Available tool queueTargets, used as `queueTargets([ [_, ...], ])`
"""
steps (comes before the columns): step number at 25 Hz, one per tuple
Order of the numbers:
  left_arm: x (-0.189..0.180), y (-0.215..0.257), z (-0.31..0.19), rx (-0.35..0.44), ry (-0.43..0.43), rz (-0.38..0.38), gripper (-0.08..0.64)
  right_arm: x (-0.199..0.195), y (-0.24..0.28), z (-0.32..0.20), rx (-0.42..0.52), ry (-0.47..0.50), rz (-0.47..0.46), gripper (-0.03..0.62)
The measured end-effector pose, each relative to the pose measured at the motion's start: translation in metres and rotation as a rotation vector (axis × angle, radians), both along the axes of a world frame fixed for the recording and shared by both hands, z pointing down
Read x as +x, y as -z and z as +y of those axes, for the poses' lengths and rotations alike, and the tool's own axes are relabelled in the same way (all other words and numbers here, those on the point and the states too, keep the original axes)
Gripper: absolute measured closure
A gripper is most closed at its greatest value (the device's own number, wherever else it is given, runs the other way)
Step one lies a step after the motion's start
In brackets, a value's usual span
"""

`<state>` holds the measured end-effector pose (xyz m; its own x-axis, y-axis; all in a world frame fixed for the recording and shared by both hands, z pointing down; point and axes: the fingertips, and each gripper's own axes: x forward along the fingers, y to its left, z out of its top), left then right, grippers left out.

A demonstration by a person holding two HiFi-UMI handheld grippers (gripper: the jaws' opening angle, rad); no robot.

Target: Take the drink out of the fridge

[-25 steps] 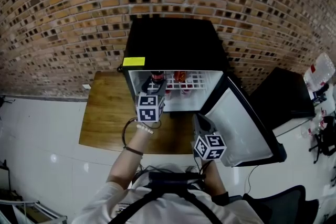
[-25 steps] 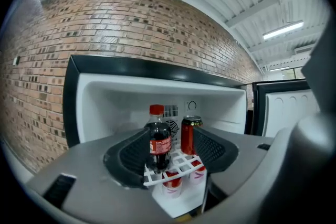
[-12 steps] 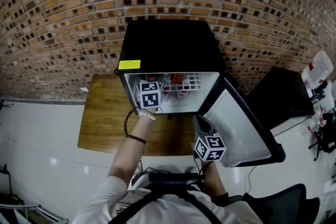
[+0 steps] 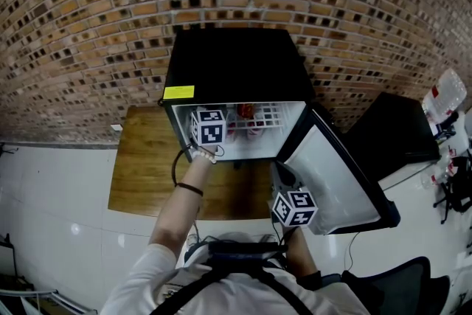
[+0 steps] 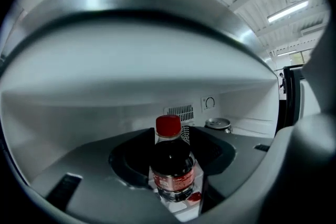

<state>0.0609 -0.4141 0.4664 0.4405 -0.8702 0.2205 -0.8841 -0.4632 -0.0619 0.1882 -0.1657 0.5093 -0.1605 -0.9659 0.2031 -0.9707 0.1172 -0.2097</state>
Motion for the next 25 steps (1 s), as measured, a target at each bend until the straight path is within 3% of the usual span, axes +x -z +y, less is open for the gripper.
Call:
queueTargets([
  [12, 0.002, 0.01, 0.004, -0.007, -0.021, 0.046, 0.405, 0.004, 0.002, 0.004, 0.006, -0.008, -0.004, 0.578],
  [25, -0.003, 0.025, 0.066, 0.034, -0.094, 0.089, 0.41, -0.004, -0.003, 0.006, -0.002, 0.014, -0.007, 0.578],
])
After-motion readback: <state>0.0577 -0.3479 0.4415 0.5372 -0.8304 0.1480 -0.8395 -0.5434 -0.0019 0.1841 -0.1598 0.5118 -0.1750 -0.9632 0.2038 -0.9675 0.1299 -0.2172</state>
